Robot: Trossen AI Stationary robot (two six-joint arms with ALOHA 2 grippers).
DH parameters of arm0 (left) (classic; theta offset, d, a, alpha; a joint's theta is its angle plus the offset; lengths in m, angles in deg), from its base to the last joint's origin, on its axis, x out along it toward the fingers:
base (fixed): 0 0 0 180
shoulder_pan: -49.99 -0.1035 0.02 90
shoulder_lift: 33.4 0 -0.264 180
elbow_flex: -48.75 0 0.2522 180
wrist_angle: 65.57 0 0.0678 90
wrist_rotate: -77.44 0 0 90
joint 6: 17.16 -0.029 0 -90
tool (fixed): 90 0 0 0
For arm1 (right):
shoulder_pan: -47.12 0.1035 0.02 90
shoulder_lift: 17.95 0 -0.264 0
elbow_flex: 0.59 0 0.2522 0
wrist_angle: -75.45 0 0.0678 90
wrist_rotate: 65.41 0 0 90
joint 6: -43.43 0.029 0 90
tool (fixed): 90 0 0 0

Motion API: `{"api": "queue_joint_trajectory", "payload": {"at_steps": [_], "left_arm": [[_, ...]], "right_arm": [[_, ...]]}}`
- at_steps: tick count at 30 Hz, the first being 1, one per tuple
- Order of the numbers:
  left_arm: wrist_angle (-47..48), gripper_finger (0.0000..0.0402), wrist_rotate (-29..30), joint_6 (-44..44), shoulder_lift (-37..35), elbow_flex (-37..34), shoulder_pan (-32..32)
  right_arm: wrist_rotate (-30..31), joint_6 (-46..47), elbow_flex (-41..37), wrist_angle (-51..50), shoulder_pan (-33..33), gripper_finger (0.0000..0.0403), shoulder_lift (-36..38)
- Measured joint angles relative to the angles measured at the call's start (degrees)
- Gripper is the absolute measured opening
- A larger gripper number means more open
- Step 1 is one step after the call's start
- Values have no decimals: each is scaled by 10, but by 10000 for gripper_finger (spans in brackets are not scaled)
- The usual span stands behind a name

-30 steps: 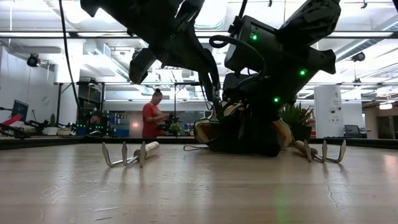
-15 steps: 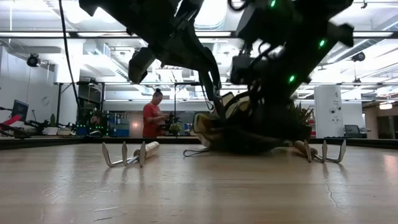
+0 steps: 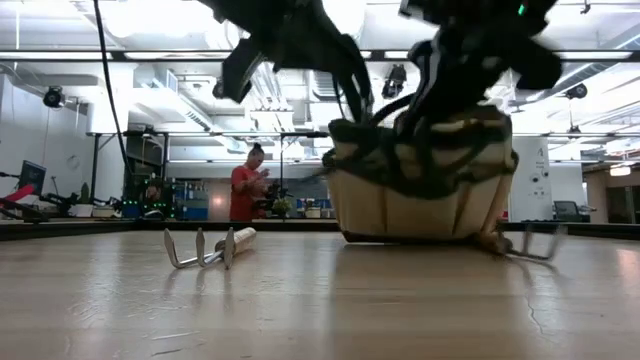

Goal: Pick & Place Garden tools in Gardening bag
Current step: Put the shear scissors into the gardening bag

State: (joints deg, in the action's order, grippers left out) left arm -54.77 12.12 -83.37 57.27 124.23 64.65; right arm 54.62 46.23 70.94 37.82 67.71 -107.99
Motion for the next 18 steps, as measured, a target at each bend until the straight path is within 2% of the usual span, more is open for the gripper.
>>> {"api": "queue_joint_trajectory", "payload": {"at_steps": [7,12,16,18], "left_arm": [[38,44,4,-9,0,39,1],[83,44,-1,31,-1,60,2],[93,44,-3,162,-3,88,1],[137,44,-18,226,-6,116,-1]], "right_arm": [[-89,1,1,-1,5,7,59],[-97,2,1,-16,11,7,80],[-95,-10,12,-49,18,7,82],[-94,-37,18,-75,24,8,82]]}}
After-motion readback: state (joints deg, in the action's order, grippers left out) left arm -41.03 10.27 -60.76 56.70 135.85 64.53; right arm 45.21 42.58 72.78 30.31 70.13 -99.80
